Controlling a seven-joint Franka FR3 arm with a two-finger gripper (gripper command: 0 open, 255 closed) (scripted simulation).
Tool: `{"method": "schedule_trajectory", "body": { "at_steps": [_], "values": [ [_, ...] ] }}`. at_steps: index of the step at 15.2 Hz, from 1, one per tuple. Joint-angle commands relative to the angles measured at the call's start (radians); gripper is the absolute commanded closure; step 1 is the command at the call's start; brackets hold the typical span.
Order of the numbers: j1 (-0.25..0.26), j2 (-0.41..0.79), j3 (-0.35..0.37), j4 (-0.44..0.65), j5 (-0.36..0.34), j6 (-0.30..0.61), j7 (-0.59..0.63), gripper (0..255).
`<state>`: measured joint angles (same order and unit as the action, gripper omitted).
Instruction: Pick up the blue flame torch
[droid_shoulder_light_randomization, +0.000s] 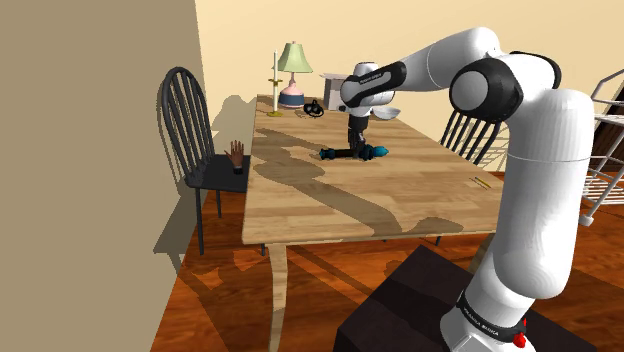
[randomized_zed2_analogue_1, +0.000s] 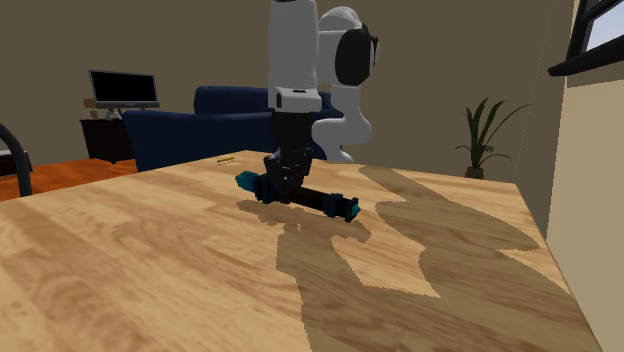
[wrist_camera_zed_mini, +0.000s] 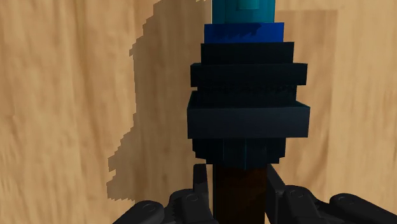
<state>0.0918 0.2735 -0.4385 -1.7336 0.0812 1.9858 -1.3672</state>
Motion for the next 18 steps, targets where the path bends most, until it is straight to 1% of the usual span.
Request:
{"method": "schedule_trajectory", "body": {
  "at_steps": [1, 16, 18],
  "values": [
    [0.0, 0.0, 0.0, -0.002, 0.0, 0.001, 0.0, 255],
    [-0.002, -0.031, -0.007, 0.162, -0.017, -0.19, 0.007, 255],
    [-0.002, -0.031, -0.007, 0.164, -0.017, -0.192, 0.007, 255]
  ]
}}
